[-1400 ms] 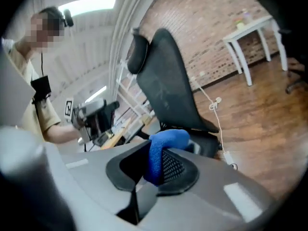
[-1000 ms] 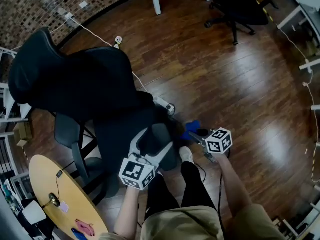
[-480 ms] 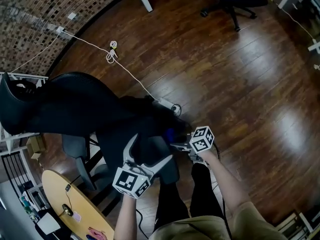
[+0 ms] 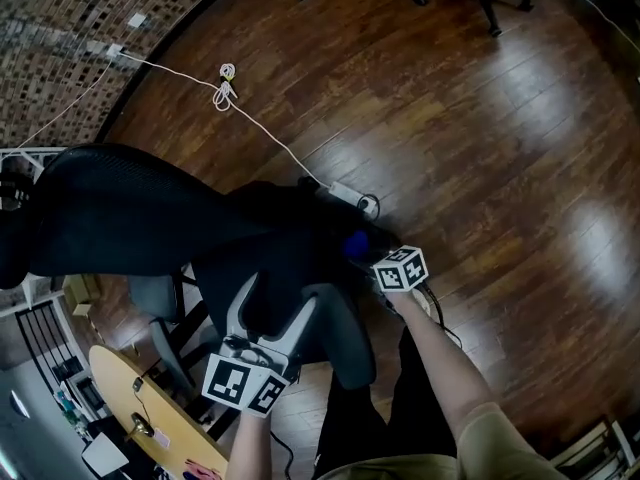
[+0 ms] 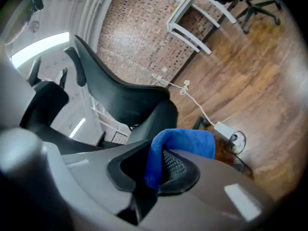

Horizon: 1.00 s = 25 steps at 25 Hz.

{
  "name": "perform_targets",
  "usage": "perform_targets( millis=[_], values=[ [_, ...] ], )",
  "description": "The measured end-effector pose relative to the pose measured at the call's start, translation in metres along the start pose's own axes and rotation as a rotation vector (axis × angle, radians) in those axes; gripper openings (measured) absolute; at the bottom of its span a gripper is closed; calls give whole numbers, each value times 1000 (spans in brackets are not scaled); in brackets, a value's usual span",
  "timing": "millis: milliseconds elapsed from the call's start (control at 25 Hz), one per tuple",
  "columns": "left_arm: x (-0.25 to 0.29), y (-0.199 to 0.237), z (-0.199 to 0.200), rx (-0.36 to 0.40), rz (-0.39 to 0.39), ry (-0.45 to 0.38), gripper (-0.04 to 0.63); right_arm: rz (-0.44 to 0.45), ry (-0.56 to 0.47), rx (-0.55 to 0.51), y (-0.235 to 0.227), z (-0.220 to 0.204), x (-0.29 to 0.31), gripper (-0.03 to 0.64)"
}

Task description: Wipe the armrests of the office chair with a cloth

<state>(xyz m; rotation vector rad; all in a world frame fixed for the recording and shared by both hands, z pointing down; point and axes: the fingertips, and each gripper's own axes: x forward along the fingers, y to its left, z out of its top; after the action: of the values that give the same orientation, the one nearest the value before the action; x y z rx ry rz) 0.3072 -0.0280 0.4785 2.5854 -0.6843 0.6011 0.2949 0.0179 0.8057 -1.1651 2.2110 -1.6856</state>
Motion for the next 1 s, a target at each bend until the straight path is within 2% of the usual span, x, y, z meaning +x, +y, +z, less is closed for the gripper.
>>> perform_targets(
  millis=[120, 200, 280, 360, 440, 520, 600, 720, 840, 1000],
  values=[
    [3, 6, -13, -2, -8, 23, 362, -71, -29, 98, -35, -10, 14, 18],
    [2, 9, -20, 0, -12, 39, 360, -55, -20, 114, -39, -12, 17, 19],
    [1, 11, -21, 0, -12, 42, 360, 26, -16, 97, -28, -7, 11, 20],
    [-2, 10, -20, -5, -14, 42, 360, 164, -67, 81, -3, -2, -18, 20],
    [-2, 4, -17, -7, -25, 41, 360, 301, -109, 20, 33, -6, -62, 20],
    [-2, -1, -13, -5, -38, 39, 360, 397, -82, -78, 76, -21, -100, 20],
    [0, -5, -9, -2, -45, 39, 360, 469, -56, -133, 114, -33, -122, 20],
    [1, -8, -8, -5, -47, 42, 360, 526, -51, -155, 150, -41, -120, 20],
    [2, -11, -9, -6, -45, 47, 360, 533, -19, -177, 161, -49, -100, 20],
    [2, -11, -10, -2, -44, 54, 360, 575, -31, -191, 167, -45, -100, 20]
  ],
)
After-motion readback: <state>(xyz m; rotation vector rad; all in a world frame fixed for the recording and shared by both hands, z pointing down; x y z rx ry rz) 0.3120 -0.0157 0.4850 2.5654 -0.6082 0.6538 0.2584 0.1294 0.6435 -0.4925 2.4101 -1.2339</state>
